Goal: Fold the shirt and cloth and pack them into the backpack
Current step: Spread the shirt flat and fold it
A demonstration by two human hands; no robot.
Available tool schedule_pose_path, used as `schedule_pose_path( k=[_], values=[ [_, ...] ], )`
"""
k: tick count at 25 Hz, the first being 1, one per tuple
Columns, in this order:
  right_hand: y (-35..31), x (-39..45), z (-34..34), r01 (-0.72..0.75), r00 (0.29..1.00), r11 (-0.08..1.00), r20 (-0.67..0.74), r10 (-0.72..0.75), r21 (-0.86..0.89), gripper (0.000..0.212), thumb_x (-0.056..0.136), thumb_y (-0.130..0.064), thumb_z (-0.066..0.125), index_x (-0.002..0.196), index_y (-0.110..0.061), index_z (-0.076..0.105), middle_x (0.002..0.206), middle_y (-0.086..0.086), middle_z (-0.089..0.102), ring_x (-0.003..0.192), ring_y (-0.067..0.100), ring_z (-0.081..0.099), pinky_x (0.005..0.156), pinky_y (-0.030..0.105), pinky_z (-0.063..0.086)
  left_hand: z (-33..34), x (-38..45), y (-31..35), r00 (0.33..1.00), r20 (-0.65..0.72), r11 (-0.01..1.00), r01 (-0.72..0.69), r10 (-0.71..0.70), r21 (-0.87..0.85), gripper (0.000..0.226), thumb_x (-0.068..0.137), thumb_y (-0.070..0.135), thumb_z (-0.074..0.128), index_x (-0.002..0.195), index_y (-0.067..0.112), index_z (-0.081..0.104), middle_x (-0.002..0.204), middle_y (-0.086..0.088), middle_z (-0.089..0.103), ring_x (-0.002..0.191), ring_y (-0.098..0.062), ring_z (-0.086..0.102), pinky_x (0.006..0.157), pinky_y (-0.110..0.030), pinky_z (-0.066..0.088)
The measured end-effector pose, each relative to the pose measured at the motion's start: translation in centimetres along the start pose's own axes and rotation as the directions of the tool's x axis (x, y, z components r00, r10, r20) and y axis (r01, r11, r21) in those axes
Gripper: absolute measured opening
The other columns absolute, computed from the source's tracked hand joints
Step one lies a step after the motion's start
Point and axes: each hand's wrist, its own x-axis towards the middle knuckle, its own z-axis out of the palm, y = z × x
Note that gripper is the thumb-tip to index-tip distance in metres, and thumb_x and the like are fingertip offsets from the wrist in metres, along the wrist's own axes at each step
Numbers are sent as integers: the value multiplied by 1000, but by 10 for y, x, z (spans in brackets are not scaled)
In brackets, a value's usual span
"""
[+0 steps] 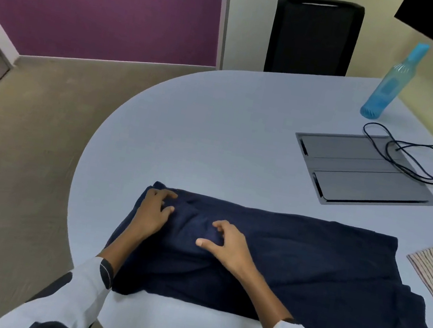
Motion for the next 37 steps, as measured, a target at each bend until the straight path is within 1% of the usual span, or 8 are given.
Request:
schedule_pose_path(
  k=[3, 8, 11, 13, 19, 23, 28, 37],
  values=[
    [8, 3, 17, -67, 997, 996, -48, 65, -51, 71, 78, -40, 74, 137, -18, 42, 133, 1, 49, 125, 21, 46, 102, 32, 40, -3, -10, -29, 999, 12, 998, 42, -42, 45, 33, 88, 7, 59, 120, 16, 58, 129, -8, 46, 113, -23, 53, 97, -27, 40],
    [3, 7, 12, 24, 980, 994, -197, -3, 105, 14, 82, -19, 72, 96, -15, 73, 91, -1, 71, 89, 17, 64, 82, 25, 49, -19, -8, -44, 946, -186, 957, 281, -266, 65, 65, 86, 25, 66, 143, 14, 36, 144, -16, 36, 129, -35, 41, 108, -50, 31],
    [-11, 3, -3, 118, 973, 940, -226, -45, 321, 13, 86, -15, 68, 98, -14, 73, 95, -3, 72, 92, 11, 66, 84, 23, 50, -31, 2, -42, 832, 36, 784, 535, -554, -313, 93, 74, 41, 78, 146, 9, 28, 146, -17, 39, 132, -35, 41, 106, -47, 37],
    [-18, -1, -14, 143, 976, 922, -208, -71, 358, 15, 90, -15, 63, 102, -13, 71, 97, -4, 72, 94, 9, 65, 85, 22, 51, -41, 5, -32, 797, 199, 575, 559, -570, -597, 67, 68, 36, 83, 120, 2, 57, 124, -18, 61, 117, -35, 56, 92, -43, 50],
    [-24, -13, -43, 82, 957, 962, -289, -4, 259, 25, 83, -4, 60, 96, -24, 66, 99, -6, 66, 88, 6, 60, 79, 21, 49, -73, -14, 52, 896, 433, 634, 391, -97, -667, 37, 83, 27, 69, 113, 5, 65, 110, -10, 71, 104, -23, 67, 82, -30, 54],
    [-39, -23, -63, 243, 967, 956, -114, -226, 167, 60, 73, -38, 79, 126, -35, 52, 128, -20, 50, 115, -6, 47, 96, 17, 41, -76, -36, 105, 879, 458, 771, 202, 129, -604, 40, 82, 30, 64, 110, 2, 66, 105, -11, 71, 95, -17, 68, 75, -23, 54],
    [-48, -29, -80, 330, 923, 918, -277, -266, 220, 16, 82, -26, 73, 82, -10, 68, 81, 13, 67, 76, 8, 60, 70, 31, 46, -74, -49, 135, 871, 415, 757, 81, 262, -648, 37, 84, 28, 64, 112, 5, 65, 106, -10, 70, 100, -18, 66, 79, -24, 53],
    [-33, -57, -149, 459, 815, 852, -500, -293, 250, 9, 91, -11, 61, 95, -9, 69, 89, 4, 70, 84, 6, 62, 77, 18, 48, -55, -44, 168, 882, 376, 830, -30, 283, -557, 27, 81, 11, 73, 107, 6, 67, 102, -19, 71, 100, -28, 68, 96, -43, 51]
  ],
)
